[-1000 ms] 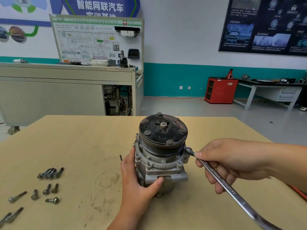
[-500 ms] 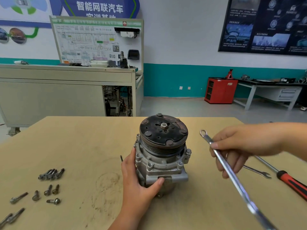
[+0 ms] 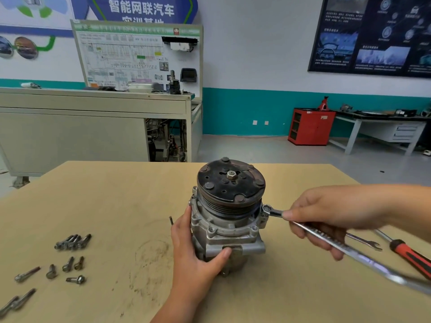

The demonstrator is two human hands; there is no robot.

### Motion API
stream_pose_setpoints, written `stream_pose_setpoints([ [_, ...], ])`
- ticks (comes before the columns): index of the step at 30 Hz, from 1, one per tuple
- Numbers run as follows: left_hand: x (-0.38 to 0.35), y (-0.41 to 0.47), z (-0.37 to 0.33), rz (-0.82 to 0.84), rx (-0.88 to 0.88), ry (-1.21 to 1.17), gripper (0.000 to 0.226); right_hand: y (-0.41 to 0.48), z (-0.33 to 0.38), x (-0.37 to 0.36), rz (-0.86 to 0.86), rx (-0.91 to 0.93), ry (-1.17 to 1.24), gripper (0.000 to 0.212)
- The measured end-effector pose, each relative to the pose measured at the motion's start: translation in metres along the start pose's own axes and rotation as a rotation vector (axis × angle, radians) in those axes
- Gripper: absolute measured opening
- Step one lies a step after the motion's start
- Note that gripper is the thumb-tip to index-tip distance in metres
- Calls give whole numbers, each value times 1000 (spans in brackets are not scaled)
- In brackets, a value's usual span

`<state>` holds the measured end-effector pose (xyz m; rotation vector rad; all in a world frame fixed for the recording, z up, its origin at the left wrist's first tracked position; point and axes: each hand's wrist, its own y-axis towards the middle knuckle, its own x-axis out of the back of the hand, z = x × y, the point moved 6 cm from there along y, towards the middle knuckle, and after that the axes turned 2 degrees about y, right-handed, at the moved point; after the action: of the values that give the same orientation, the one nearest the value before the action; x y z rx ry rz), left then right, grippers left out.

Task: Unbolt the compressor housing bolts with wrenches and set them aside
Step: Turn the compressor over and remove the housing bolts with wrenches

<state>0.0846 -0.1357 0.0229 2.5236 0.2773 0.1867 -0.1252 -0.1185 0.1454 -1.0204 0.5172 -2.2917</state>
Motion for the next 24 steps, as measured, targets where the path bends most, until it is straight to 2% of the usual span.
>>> stream_pose_setpoints([
  [3, 1, 0, -1, 0, 8, 8, 93, 3, 9, 30, -144, -13, -483, 39],
  [4, 1, 0, -1, 0, 9, 13, 92, 5, 13, 38, -217, 29, -584, 37],
  [6, 1, 0, -1, 4, 10, 23, 93, 7, 17, 48, -309, 113, -621, 33],
  [8, 0, 0, -1, 8, 9, 24, 93, 6, 12, 49, -276, 121, -538, 30],
  [11, 0, 1, 1, 6, 3, 5, 92, 0, -5, 41, -151, 82, -224, 27],
  [16, 0, 1, 1, -2, -15, -5, 90, -1, -14, 0, -101, 128, 217, 28],
  [24, 1, 1, 0, 0, -22, 2, 90, -1, 2, -26, -139, 168, 481, 27],
])
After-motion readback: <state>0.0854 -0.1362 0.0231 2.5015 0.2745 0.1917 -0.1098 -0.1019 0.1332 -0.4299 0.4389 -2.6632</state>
